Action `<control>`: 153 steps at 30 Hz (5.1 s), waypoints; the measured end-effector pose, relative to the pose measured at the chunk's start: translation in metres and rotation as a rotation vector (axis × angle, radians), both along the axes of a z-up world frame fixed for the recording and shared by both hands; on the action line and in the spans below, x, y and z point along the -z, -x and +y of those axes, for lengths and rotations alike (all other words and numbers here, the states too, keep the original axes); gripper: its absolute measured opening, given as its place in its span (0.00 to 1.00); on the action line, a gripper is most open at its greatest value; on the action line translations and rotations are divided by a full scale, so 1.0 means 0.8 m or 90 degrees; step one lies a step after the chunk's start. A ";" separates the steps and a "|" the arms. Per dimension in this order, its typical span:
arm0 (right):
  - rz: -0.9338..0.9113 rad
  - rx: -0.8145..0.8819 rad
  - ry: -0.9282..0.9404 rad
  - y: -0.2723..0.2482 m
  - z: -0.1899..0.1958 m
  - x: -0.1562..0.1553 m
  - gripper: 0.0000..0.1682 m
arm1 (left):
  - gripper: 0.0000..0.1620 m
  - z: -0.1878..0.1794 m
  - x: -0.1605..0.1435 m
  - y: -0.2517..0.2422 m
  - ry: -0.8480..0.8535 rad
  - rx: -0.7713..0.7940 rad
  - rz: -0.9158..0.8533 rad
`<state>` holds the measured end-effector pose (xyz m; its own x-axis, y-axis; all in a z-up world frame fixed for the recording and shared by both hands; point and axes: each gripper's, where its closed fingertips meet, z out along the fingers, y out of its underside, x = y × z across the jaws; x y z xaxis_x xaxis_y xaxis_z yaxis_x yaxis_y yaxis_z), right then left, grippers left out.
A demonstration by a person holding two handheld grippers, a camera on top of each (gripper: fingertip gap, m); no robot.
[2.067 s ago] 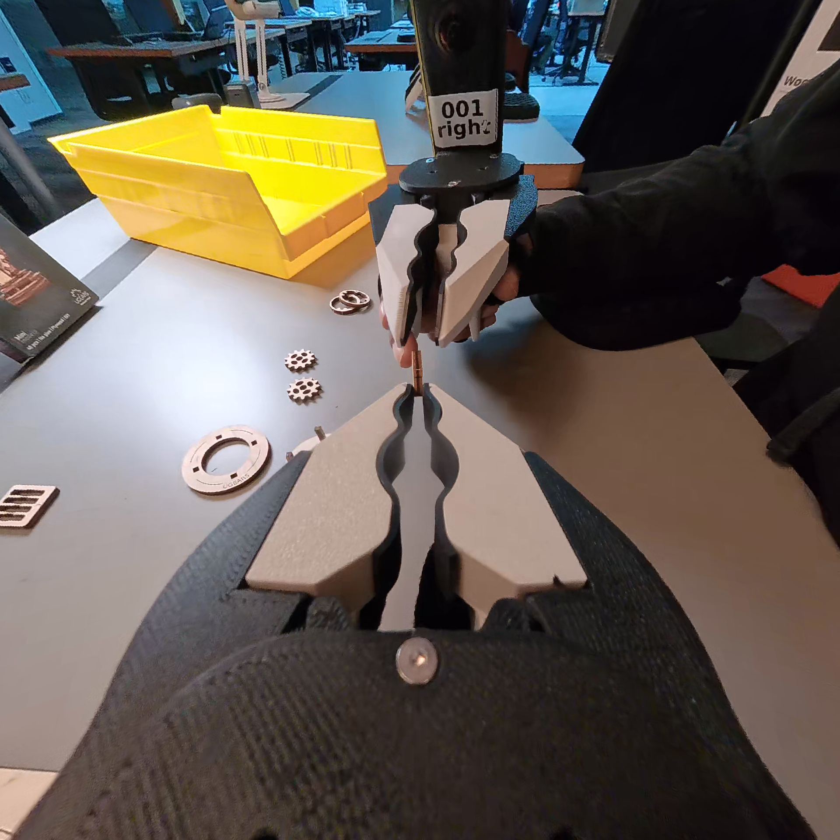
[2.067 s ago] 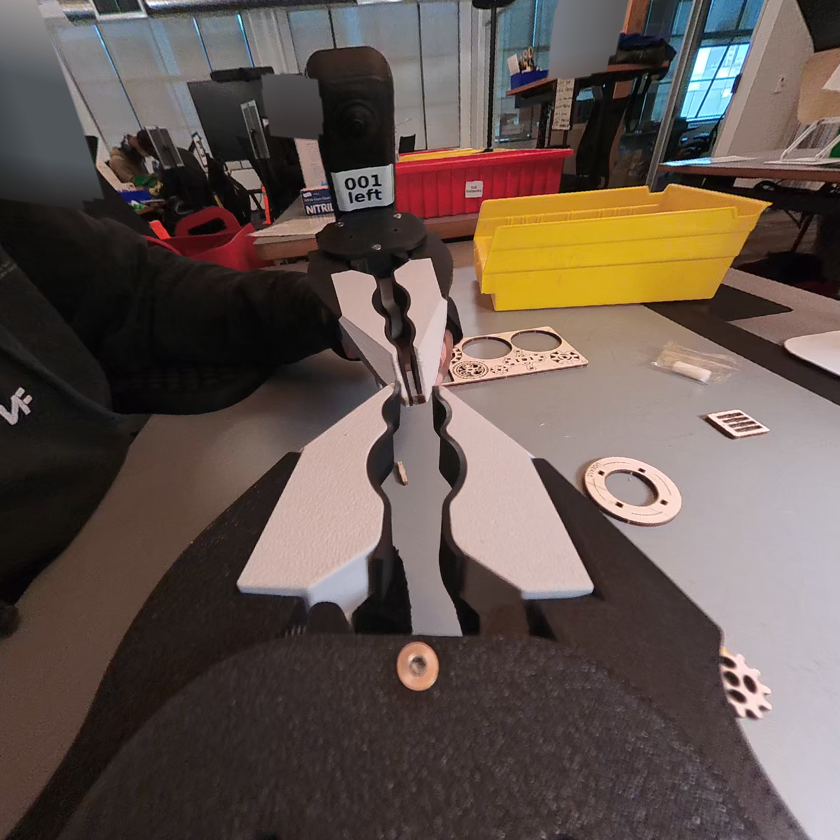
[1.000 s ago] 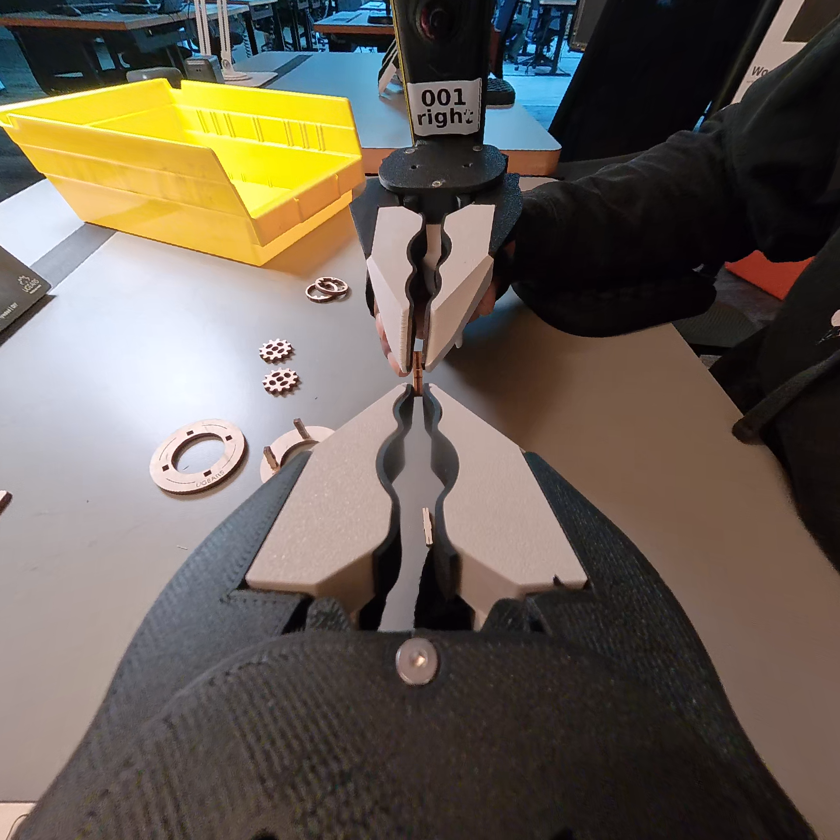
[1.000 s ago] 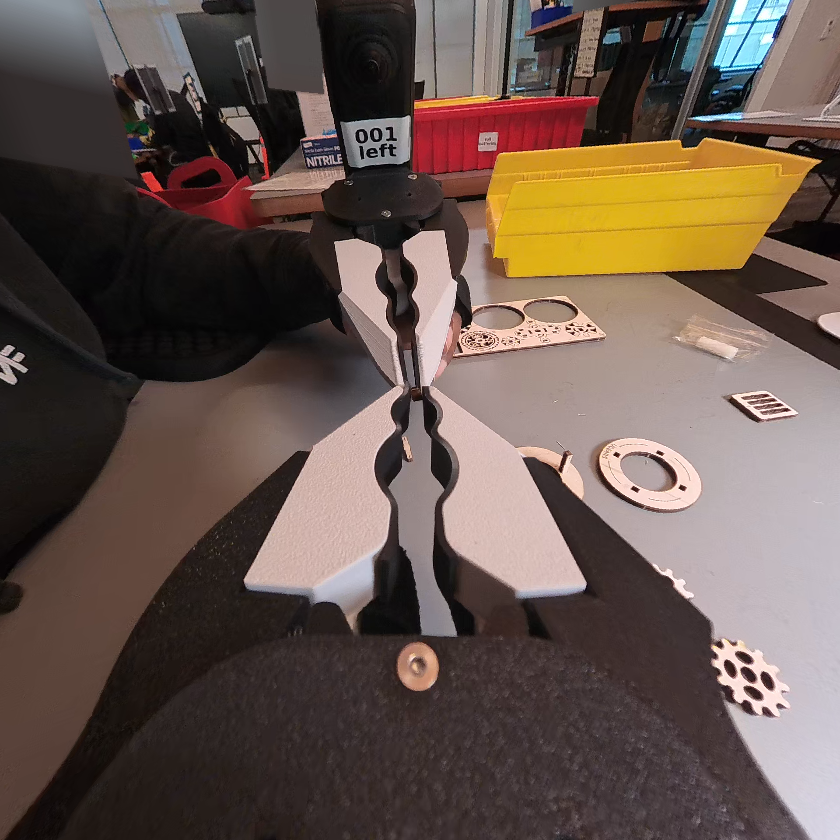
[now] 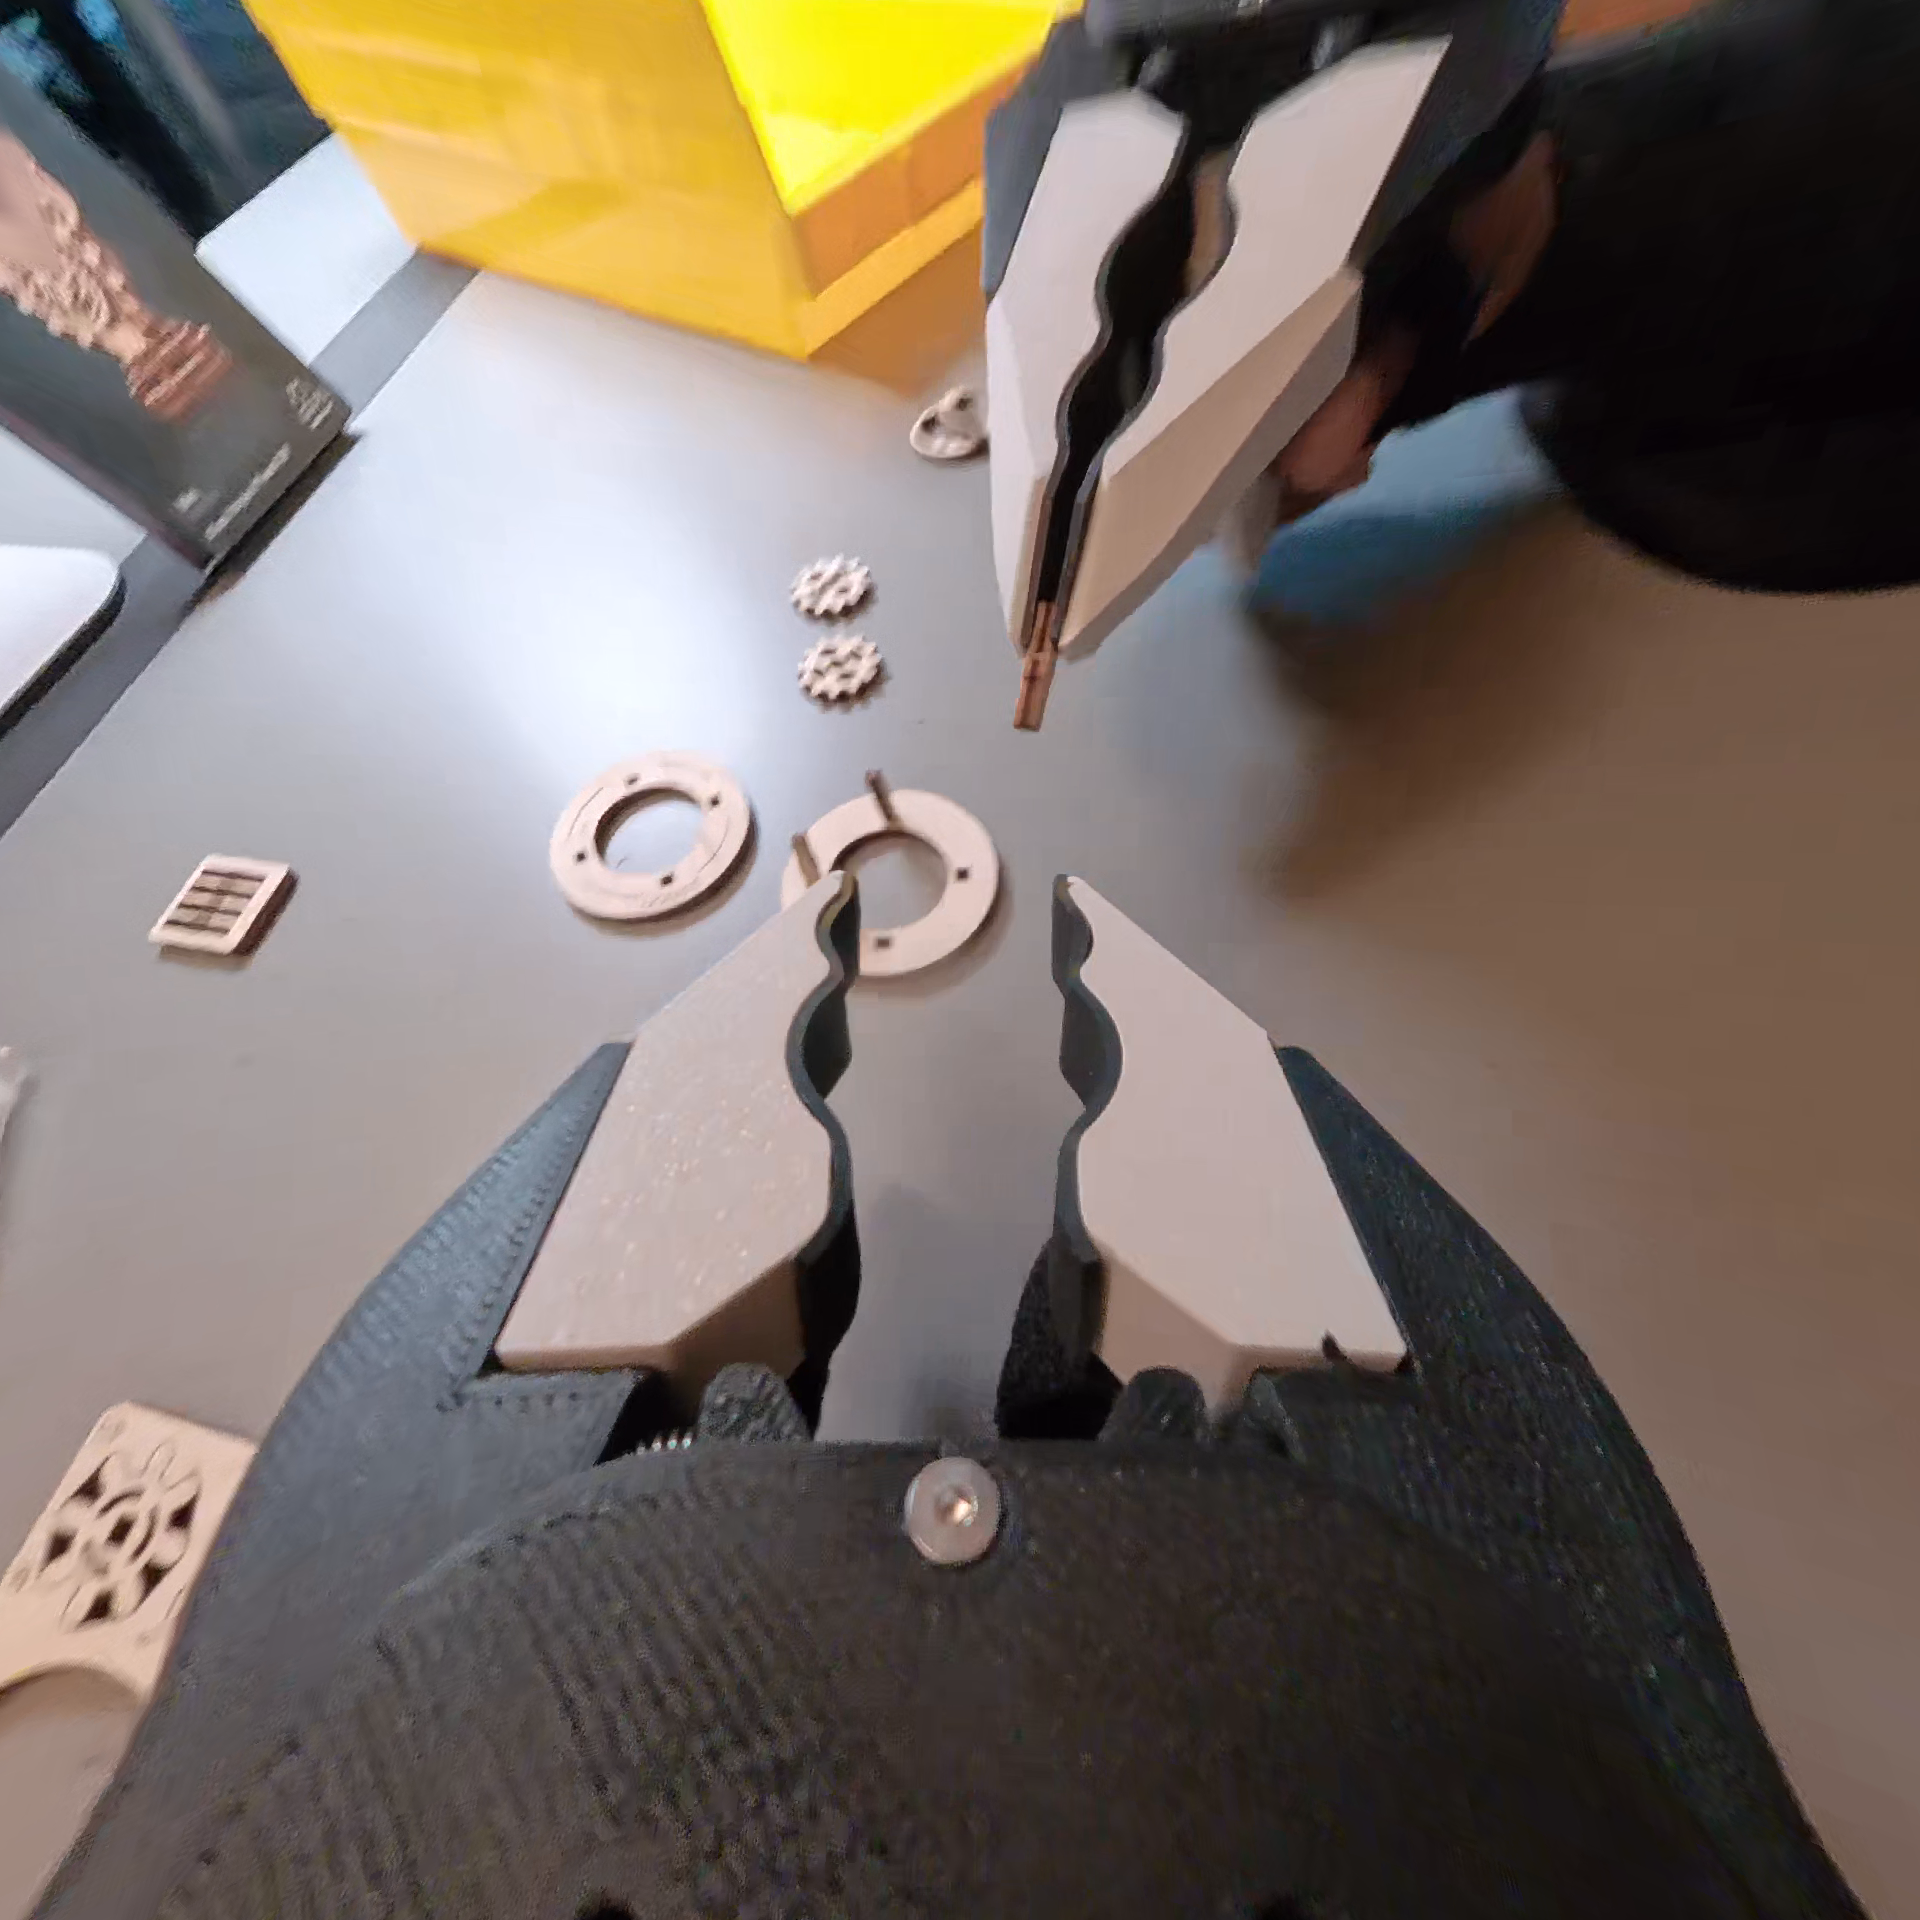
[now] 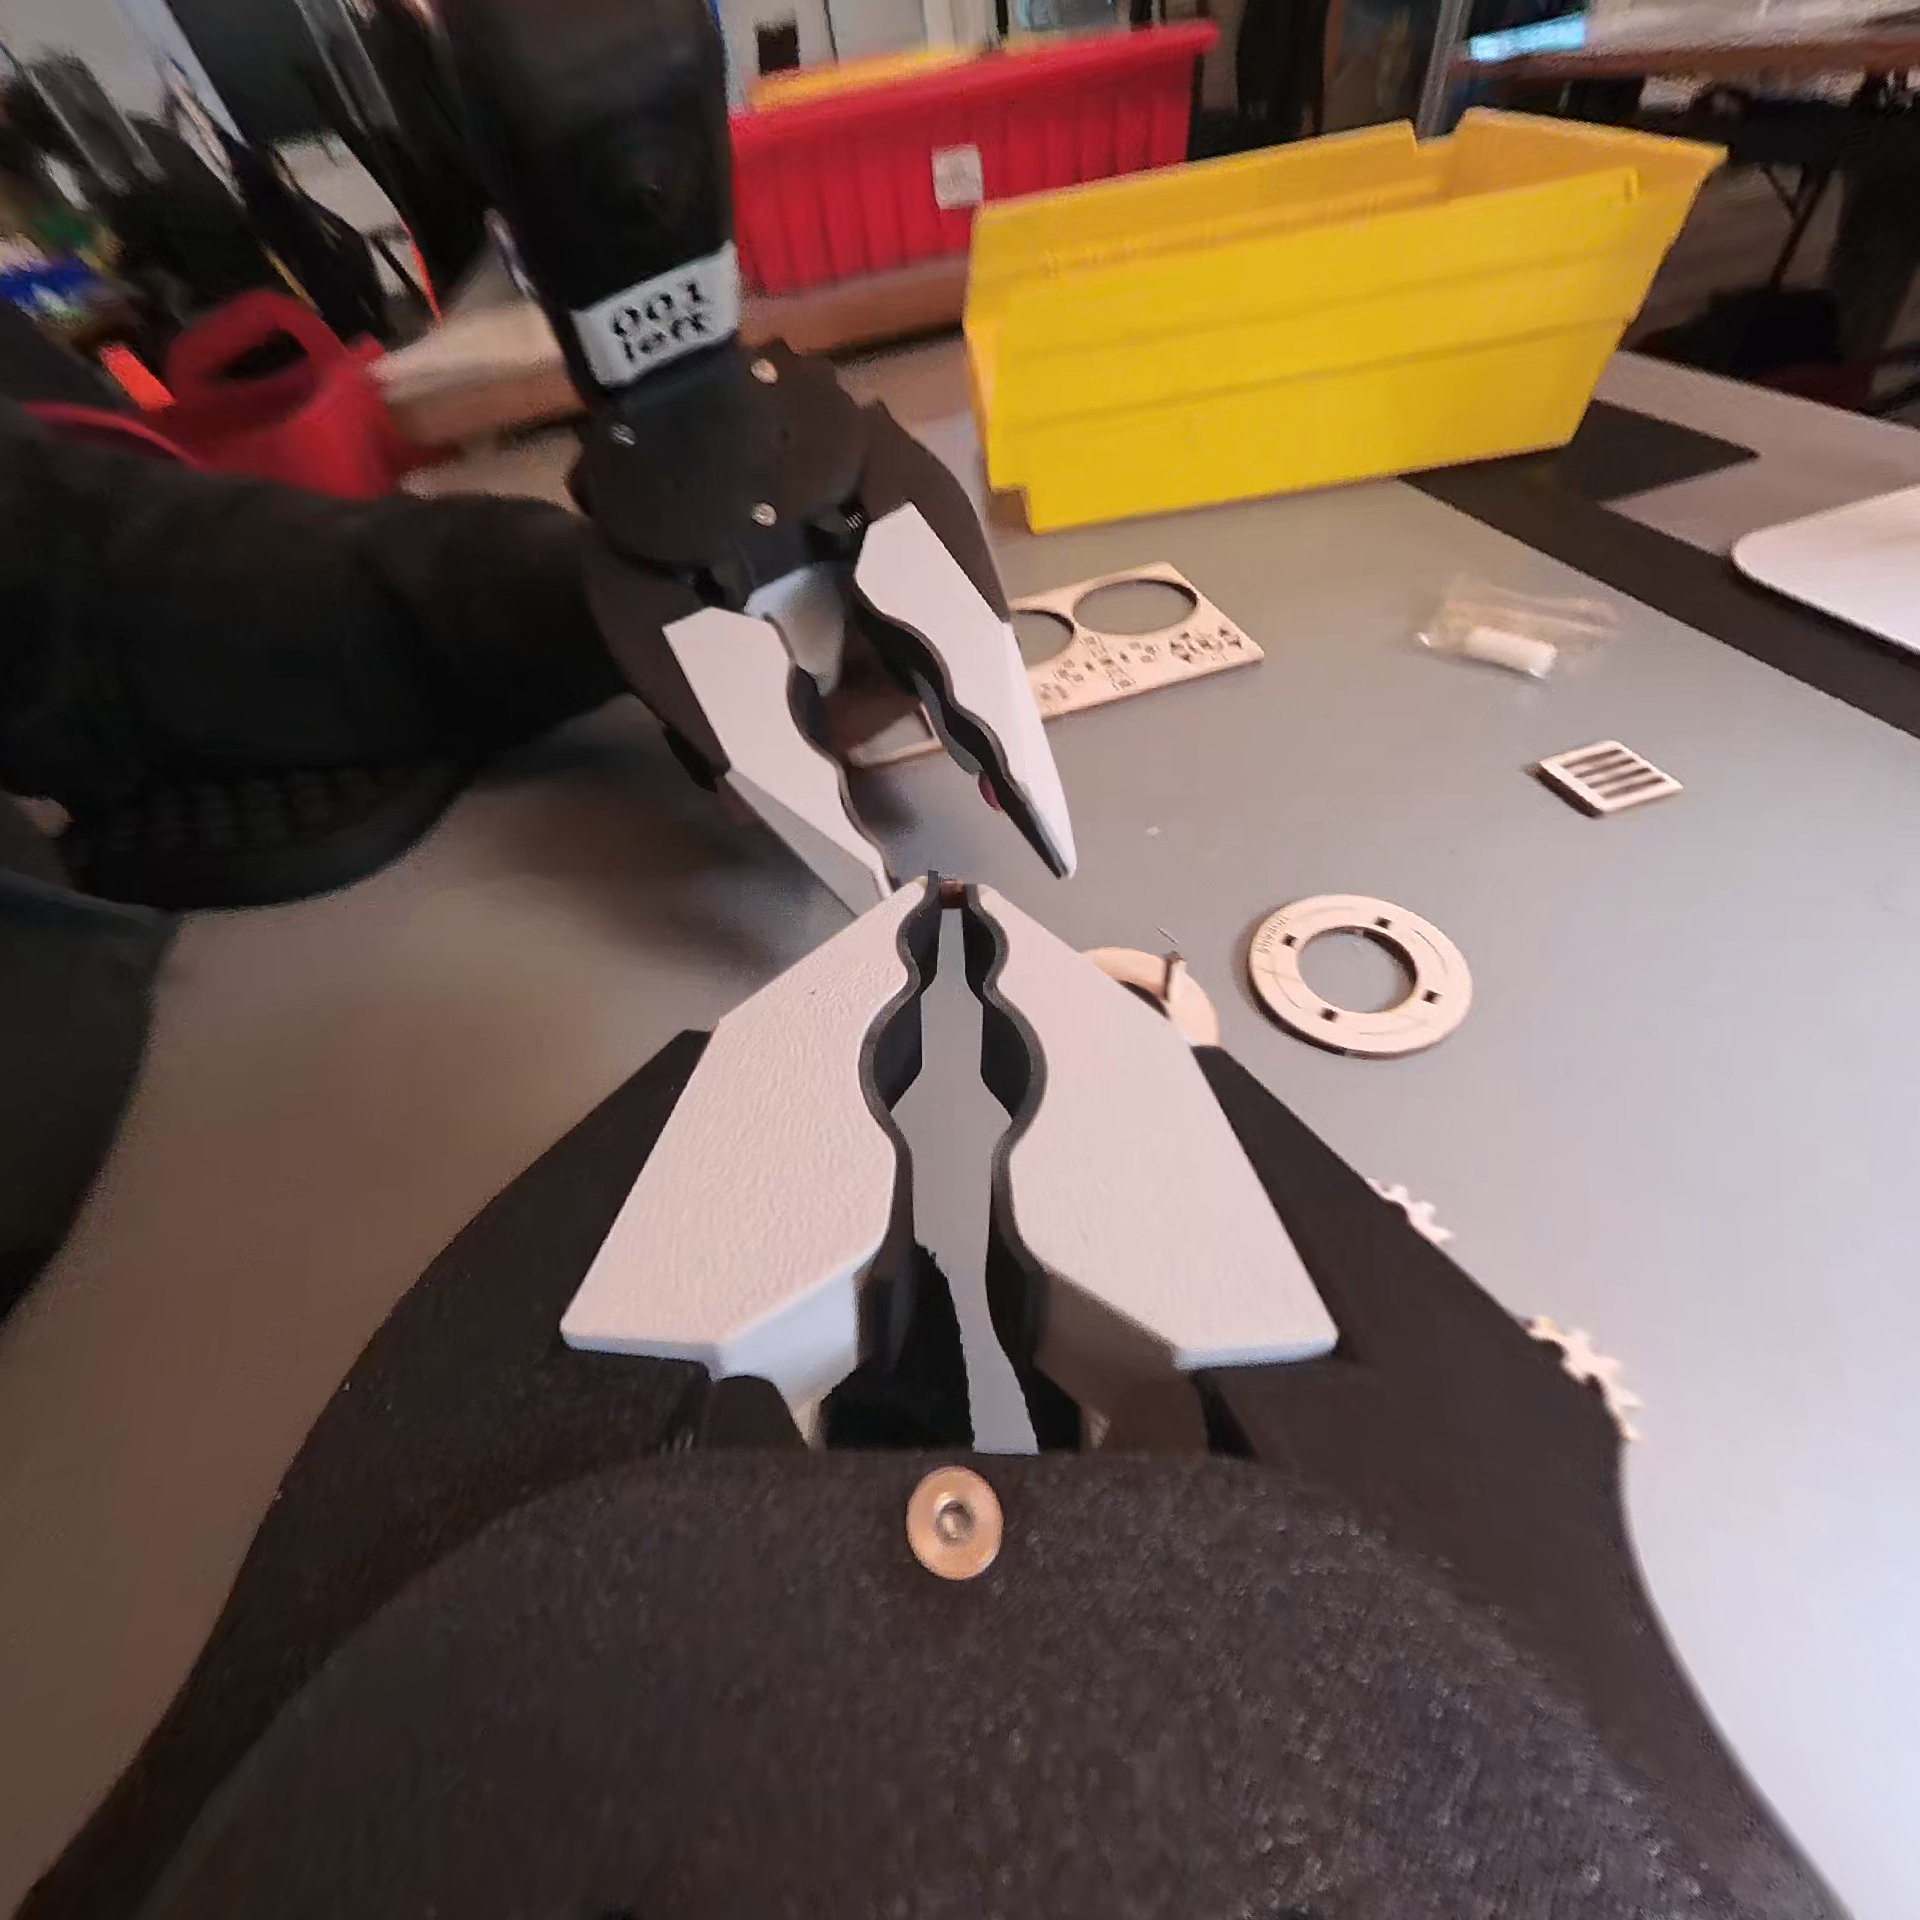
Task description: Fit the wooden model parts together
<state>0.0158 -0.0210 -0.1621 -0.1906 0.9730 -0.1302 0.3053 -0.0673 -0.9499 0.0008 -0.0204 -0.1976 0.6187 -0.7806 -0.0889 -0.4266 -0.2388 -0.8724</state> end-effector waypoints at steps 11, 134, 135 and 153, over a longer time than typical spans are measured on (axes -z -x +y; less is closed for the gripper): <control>-0.247 -0.167 -0.195 0.025 0.020 0.036 0.00 | 0.35 0.027 0.043 0.003 0.101 -0.062 0.078; -0.473 -0.282 -0.274 0.046 0.030 0.050 0.00 | 0.22 0.026 0.043 0.016 0.092 -0.068 0.087; -0.475 -0.286 -0.267 0.043 0.029 0.052 0.00 | 0.22 0.027 0.043 0.018 0.084 -0.072 0.093; -0.314 -0.234 -0.192 0.028 0.012 0.034 0.01 | 0.02 0.012 -0.017 0.001 -0.021 -0.014 -0.012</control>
